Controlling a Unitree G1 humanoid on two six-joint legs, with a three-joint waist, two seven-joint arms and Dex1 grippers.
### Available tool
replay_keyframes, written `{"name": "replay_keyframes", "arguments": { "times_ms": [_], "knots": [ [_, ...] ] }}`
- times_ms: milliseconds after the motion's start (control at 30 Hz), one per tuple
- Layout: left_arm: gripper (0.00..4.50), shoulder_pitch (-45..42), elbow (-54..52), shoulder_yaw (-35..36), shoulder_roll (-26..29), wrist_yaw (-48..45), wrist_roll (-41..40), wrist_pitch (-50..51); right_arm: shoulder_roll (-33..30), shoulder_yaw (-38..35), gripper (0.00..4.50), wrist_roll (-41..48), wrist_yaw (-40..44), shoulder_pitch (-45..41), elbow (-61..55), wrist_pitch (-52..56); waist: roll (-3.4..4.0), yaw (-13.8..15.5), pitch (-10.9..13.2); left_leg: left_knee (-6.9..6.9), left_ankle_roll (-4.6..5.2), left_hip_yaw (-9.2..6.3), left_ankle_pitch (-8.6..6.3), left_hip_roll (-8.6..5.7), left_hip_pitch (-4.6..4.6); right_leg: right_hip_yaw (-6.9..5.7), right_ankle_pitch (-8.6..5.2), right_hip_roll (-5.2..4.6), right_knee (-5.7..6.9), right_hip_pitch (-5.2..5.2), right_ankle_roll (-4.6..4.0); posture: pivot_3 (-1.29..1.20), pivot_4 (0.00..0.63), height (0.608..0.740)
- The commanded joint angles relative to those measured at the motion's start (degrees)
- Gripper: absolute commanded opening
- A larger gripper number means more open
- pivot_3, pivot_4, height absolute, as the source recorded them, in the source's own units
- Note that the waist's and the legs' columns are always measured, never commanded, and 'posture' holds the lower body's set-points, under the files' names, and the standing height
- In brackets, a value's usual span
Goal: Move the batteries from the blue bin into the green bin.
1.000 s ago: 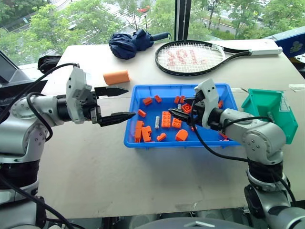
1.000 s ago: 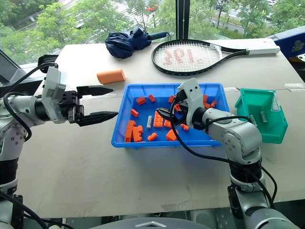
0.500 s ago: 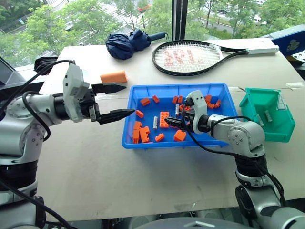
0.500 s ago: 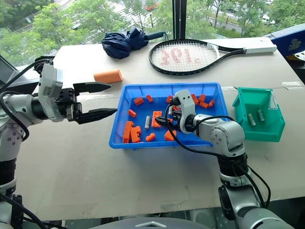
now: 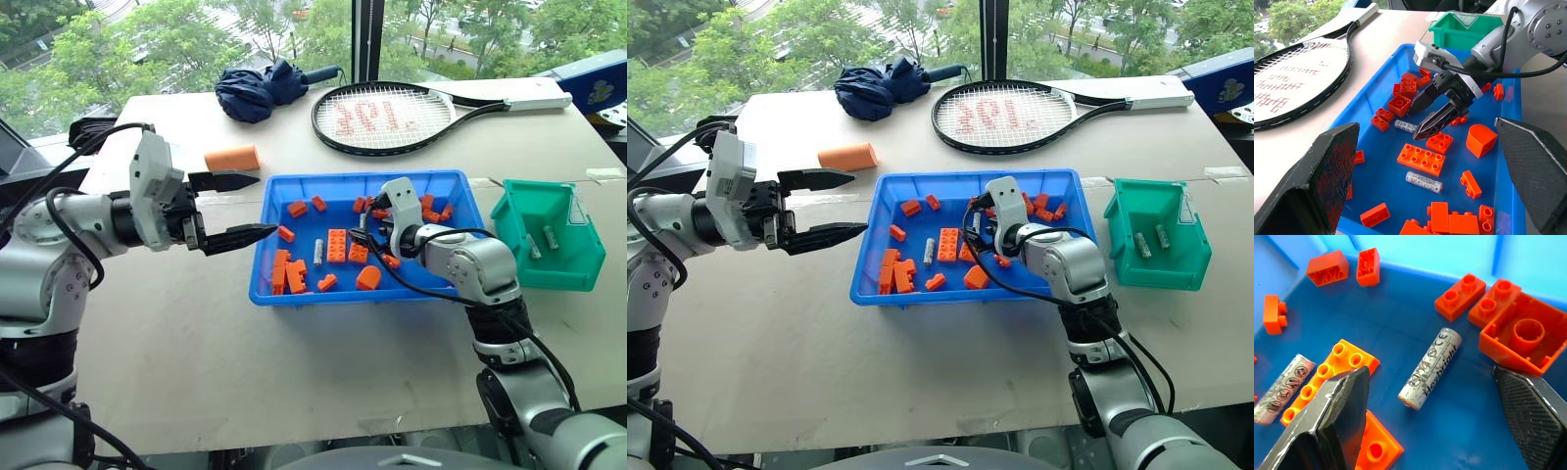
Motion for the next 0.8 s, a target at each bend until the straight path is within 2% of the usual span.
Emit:
{"name": "replay_keyframes", "arguments": {
  "times_ms": [33,233,433,567,667,800],
  "knots": [
    [4.50,-0.6,-1.6,1.1,0.6,0.3,-0.6,-0.4,0.1,3.2,3.14,-2.9,0.8,-0.9,0.2,-3.2,0.00,0.0,0.0,0.00,0.00,0.00,0.00,0.00,0.00,0.00,0.00,0.00,0.00,0.00,0.00,0.00,0.150,0.740],
    [4.50,-0.5,-2.1,1.1,0.9,0.4,-0.7,0.1,-2.7,6.8,0.14,-6.1,2.8,0.2,-1.1,-3.2,0.00,0.0,0.0,0.01,0.00,-0.01,0.00,0.00,0.00,-0.01,0.00,0.00,0.00,-0.01,0.00,0.00,0.150,0.740],
    [4.50,-1.4,-2.1,0.4,0.8,0.5,-0.6,0.4,-4.8,5.7,0.06,-7.4,3.6,0.7,-3.1,-3.5,-0.01,0.1,0.0,0.02,0.00,-0.01,0.00,0.00,0.00,-0.01,0.00,-0.01,0.00,-0.01,0.00,0.00,0.150,0.740],
    [4.50,-2.2,-2.2,-0.2,0.7,0.4,-0.9,0.8,-6.6,0.9,0.06,-3.5,6.5,0.3,-12.2,-0.8,0.00,0.1,0.0,0.02,0.00,-0.01,0.00,0.00,-0.02,-0.01,0.00,-0.01,0.00,-0.01,0.00,0.00,0.150,0.740],
    [4.50,-3.3,-2.6,-1.0,0.6,0.2,-1.4,1.4,-13.6,-1.8,0.06,1.9,12.4,0.9,-24.5,5.8,0.01,0.4,0.0,0.02,0.01,-0.03,0.00,-0.01,-0.07,-0.03,0.00,-0.02,-0.02,-0.01,0.00,0.00,0.150,0.740],
    [4.50,-5.9,-3.3,-3.2,-0.3,-0.1,-1.8,1.7,-22.4,-13.1,0.06,6.8,14.6,3.1,-35.1,15.0,-0.03,0.6,0.0,0.02,0.01,-0.08,-0.01,-0.01,-0.10,-0.08,0.00,-0.03,-0.05,0.01,0.00,0.00,0.150,0.740]
  ]
}}
